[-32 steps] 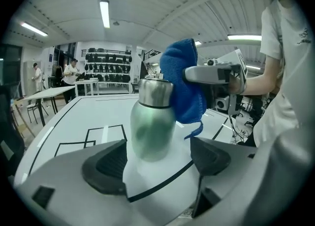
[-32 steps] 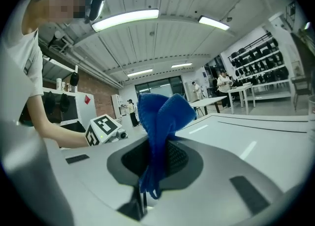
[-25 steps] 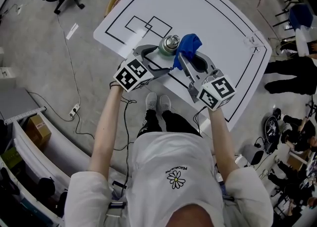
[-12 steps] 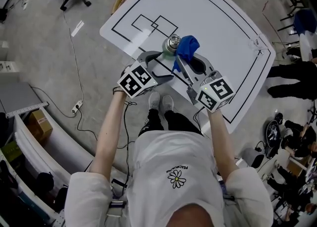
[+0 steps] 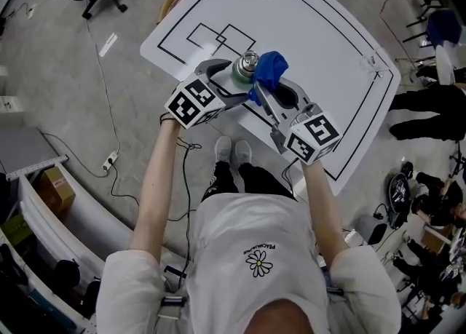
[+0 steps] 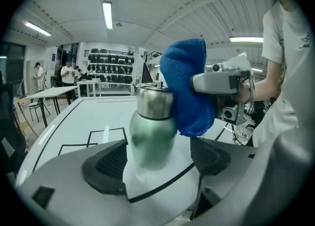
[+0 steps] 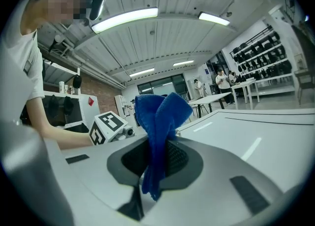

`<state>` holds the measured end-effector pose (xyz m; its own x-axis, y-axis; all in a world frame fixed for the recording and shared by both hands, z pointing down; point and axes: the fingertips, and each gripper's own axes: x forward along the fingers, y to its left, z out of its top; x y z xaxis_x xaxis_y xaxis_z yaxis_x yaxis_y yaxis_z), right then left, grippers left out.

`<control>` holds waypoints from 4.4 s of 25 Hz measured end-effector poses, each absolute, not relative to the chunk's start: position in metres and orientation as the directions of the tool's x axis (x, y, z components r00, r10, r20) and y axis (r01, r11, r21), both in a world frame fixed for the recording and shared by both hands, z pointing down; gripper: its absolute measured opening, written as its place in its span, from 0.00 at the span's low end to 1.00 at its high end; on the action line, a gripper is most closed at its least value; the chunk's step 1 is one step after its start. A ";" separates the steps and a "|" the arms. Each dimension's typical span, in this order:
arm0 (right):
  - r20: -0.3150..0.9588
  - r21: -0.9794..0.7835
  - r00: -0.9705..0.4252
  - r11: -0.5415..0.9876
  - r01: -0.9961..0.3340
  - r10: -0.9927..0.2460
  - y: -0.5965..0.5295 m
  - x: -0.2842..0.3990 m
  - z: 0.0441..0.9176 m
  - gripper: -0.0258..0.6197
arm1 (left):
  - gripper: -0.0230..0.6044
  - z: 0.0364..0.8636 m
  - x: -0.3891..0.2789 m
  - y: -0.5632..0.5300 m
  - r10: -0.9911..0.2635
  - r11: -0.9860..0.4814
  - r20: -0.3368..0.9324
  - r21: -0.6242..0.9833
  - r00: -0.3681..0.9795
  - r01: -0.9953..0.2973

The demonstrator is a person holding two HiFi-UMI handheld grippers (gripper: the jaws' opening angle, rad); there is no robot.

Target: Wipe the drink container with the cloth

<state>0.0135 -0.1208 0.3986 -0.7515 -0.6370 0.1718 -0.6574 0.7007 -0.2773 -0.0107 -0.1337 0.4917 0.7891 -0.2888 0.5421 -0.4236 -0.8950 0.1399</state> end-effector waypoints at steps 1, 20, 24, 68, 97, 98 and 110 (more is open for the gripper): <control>0.173 -0.275 -0.750 0.700 -0.659 -0.638 -0.122 0.014 0.399 0.11 | 0.66 0.493 -0.009 -0.138 -0.282 -0.896 0.544 0.144 0.790 -0.419; 0.178 -0.268 -0.748 0.700 -0.662 -0.640 -0.116 0.011 0.397 0.11 | 0.66 0.501 -0.013 -0.113 -0.298 -0.873 0.581 0.155 0.758 -0.462; 0.173 -0.266 -0.739 0.692 -0.671 -0.651 -0.117 0.010 0.396 0.11 | 0.66 0.506 -0.011 -0.094 -0.276 -0.881 0.590 0.161 0.759 -0.445; 0.237 -0.252 -0.694 0.647 -0.720 -0.680 -0.111 0.021 0.413 0.11 | 0.66 0.492 0.035 -0.074 -0.245 -0.905 0.548 0.166 0.800 -0.391; 0.234 -0.245 -0.666 0.619 -0.746 -0.709 -0.119 0.025 0.412 0.11 | 0.66 0.496 0.017 -0.100 -0.272 -0.904 0.543 0.137 0.794 -0.404; 0.234 -0.245 -0.666 0.620 -0.746 -0.708 -0.119 0.025 0.412 0.11 | 0.66 0.493 0.011 -0.105 -0.292 -0.899 0.539 0.127 0.790 -0.419; 0.248 -0.233 -0.645 0.602 -0.764 -0.723 -0.125 0.034 0.414 0.11 | 0.66 0.498 0.022 -0.143 -0.268 -0.915 0.534 0.120 0.802 -0.386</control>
